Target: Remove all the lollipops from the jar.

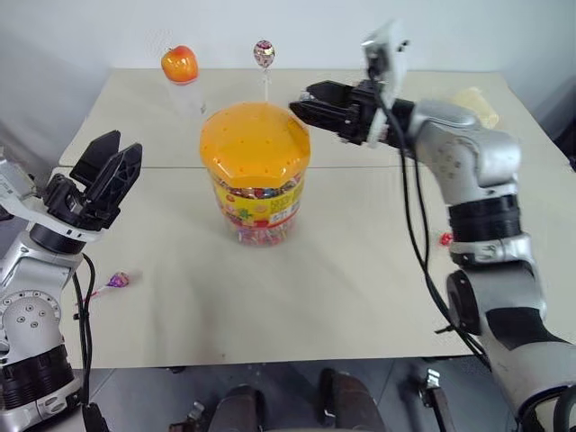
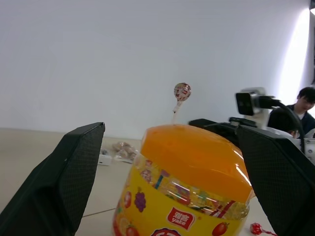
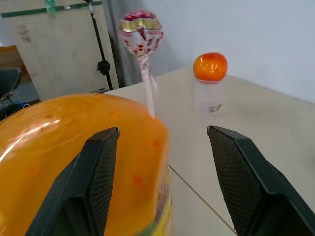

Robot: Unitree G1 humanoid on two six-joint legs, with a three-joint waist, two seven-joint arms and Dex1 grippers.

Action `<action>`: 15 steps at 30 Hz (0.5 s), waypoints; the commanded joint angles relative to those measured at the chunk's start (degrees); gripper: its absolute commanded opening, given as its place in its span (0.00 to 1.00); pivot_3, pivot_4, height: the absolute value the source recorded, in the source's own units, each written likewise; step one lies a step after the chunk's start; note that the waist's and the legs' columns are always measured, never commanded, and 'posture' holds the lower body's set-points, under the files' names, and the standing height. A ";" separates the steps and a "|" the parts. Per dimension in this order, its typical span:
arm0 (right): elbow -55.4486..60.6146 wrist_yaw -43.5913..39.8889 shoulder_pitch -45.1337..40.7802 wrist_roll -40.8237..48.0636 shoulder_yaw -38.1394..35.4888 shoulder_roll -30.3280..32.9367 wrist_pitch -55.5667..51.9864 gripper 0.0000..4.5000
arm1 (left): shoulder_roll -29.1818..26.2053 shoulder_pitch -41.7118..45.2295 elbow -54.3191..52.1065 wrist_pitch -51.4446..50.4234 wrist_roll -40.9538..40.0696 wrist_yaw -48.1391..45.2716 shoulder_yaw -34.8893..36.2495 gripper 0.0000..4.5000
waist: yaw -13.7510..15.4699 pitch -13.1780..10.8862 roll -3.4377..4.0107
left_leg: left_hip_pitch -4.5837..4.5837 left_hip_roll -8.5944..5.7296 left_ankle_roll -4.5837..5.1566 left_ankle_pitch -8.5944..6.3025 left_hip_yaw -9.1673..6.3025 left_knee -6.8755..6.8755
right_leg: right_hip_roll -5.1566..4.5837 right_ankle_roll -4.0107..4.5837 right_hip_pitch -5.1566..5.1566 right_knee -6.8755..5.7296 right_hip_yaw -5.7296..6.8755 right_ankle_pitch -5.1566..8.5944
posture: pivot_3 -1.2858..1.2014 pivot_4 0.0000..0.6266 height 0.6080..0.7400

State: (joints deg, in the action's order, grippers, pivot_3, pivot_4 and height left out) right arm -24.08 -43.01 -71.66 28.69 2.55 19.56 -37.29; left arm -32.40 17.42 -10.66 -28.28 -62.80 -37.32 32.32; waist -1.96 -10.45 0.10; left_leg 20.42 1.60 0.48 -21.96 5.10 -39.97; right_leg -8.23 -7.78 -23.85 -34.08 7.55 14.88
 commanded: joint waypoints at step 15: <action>-12.76 -0.66 -10.64 -5.30 -2.57 -8.59 5.54 0.54 | 1.68 -0.22 -3.38 1.86 -0.57 0.11 0.06 1.00 | -0.97 0.00 0.00 | -0.02 0.04 -0.03 0.01 0.06 -0.05 | 0.03 0.00 0.01 -0.01 -0.05 0.00 | 0.52 0.24 1.00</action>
State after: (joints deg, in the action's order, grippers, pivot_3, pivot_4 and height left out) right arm -37.68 -43.15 -80.31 23.31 1.37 11.10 -32.57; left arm -30.77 16.68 -11.66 -27.54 -62.80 -37.06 32.13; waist -2.92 -10.45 0.10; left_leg 20.41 1.64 0.45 -21.95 5.17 -40.02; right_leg -8.19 -7.78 -23.84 -34.08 7.50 14.88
